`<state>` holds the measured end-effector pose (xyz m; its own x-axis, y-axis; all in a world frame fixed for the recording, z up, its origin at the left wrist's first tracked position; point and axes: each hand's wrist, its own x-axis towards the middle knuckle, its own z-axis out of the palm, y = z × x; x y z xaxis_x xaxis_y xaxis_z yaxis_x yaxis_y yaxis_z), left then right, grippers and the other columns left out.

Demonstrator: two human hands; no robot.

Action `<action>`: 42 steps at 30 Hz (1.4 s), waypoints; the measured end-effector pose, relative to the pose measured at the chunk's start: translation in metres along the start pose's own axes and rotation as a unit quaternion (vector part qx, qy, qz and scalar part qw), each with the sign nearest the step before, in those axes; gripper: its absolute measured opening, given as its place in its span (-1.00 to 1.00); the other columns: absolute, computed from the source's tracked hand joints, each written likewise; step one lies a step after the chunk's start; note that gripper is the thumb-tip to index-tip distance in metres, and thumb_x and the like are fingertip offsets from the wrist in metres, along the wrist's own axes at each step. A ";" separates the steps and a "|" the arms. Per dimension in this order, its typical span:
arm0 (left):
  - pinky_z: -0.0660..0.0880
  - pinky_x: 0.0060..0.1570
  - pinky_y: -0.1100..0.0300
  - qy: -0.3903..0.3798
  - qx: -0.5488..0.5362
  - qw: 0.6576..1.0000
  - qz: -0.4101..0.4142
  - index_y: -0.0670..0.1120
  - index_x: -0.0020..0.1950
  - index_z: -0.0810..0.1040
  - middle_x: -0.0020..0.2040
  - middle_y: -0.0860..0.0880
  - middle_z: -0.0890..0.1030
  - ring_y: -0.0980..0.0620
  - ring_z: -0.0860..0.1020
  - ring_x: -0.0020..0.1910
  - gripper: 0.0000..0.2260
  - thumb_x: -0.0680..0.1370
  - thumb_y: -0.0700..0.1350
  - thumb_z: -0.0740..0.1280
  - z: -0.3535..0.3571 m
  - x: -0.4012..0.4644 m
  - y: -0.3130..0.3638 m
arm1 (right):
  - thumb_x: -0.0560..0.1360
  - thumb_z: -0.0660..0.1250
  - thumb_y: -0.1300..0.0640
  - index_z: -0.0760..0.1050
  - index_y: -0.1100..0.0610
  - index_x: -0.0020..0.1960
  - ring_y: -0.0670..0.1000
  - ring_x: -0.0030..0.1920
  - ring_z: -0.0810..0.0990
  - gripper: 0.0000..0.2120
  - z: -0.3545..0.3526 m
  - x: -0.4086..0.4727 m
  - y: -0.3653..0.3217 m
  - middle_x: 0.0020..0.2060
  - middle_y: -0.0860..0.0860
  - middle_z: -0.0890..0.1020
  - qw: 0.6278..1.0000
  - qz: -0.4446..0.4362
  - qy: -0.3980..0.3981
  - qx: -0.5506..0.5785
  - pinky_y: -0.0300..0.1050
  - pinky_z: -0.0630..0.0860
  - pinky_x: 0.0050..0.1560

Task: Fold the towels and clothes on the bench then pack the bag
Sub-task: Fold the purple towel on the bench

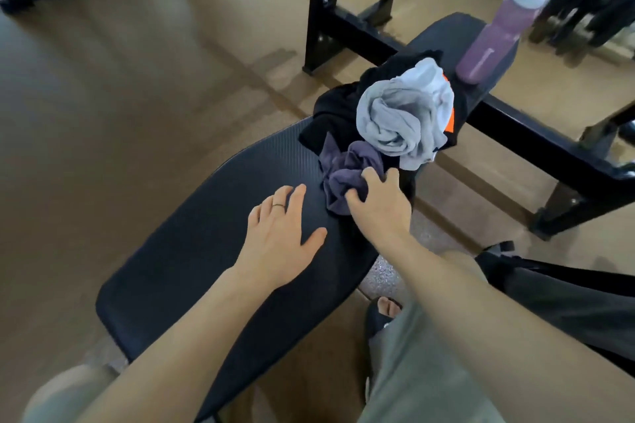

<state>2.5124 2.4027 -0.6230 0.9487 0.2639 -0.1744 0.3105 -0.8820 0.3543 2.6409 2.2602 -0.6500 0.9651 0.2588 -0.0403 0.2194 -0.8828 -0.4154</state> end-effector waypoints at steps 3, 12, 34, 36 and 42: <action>0.16 0.50 -0.06 0.032 -0.050 0.998 -0.008 -0.04 0.64 0.02 0.59 -0.08 0.17 -0.11 0.21 0.55 -0.28 0.62 0.22 0.23 0.006 -0.015 0.001 | 0.55 0.27 0.05 0.46 0.11 0.01 0.15 -0.14 0.49 -0.87 -0.004 -0.020 -0.004 -0.05 0.05 0.41 0.995 -0.072 0.028 0.060 -0.05 0.34 -0.21; 0.52 0.10 0.11 0.072 -0.187 0.979 0.041 0.08 0.12 0.52 0.11 0.08 0.55 0.08 0.53 0.07 -0.84 0.57 -0.11 0.39 -0.009 -0.101 -0.010 | 0.46 0.37 0.14 0.39 -0.07 -0.24 -0.13 -0.27 0.43 -0.79 -0.024 -0.126 -0.034 -0.30 -0.08 0.45 0.931 -0.288 -0.092 0.204 -0.27 0.28 -0.28; 0.50 0.15 0.11 0.063 -0.277 0.953 -0.102 0.08 0.55 0.20 0.26 0.06 0.46 0.05 0.54 0.14 -0.27 0.49 0.11 0.49 -0.015 -0.106 -0.096 | 0.39 0.14 0.49 0.38 0.09 -0.25 -0.06 -0.36 0.39 -0.70 -0.015 -0.078 -0.085 -0.40 -0.03 0.43 0.827 -0.036 -0.288 0.482 -0.15 0.26 -0.37; 0.52 0.12 0.11 0.047 -0.244 0.962 -0.111 0.05 0.54 0.21 0.18 0.06 0.57 0.05 0.57 0.08 -0.28 0.48 0.09 0.50 -0.009 -0.094 -0.095 | 0.40 0.17 0.47 0.43 0.09 -0.19 -0.05 -0.35 0.39 -0.71 -0.006 -0.066 -0.077 -0.37 -0.02 0.48 0.878 -0.090 -0.255 0.394 -0.12 0.28 -0.35; 0.59 -0.08 0.05 0.036 -0.127 0.981 -0.139 0.05 0.20 0.51 -0.19 0.09 0.62 0.05 0.60 -0.15 -0.66 0.48 0.11 0.43 0.002 -0.074 -0.091 | 0.45 0.30 0.35 0.50 0.10 0.24 0.09 0.11 0.47 -0.61 0.012 -0.036 -0.056 0.12 0.06 0.48 0.957 -0.275 0.002 0.088 0.00 0.46 0.12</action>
<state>2.4143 2.4626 -0.6444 0.8242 0.5157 -0.2339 0.5540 -0.6488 0.5216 2.5917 2.3050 -0.6358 0.7110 0.6635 0.2329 0.6676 -0.5328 -0.5201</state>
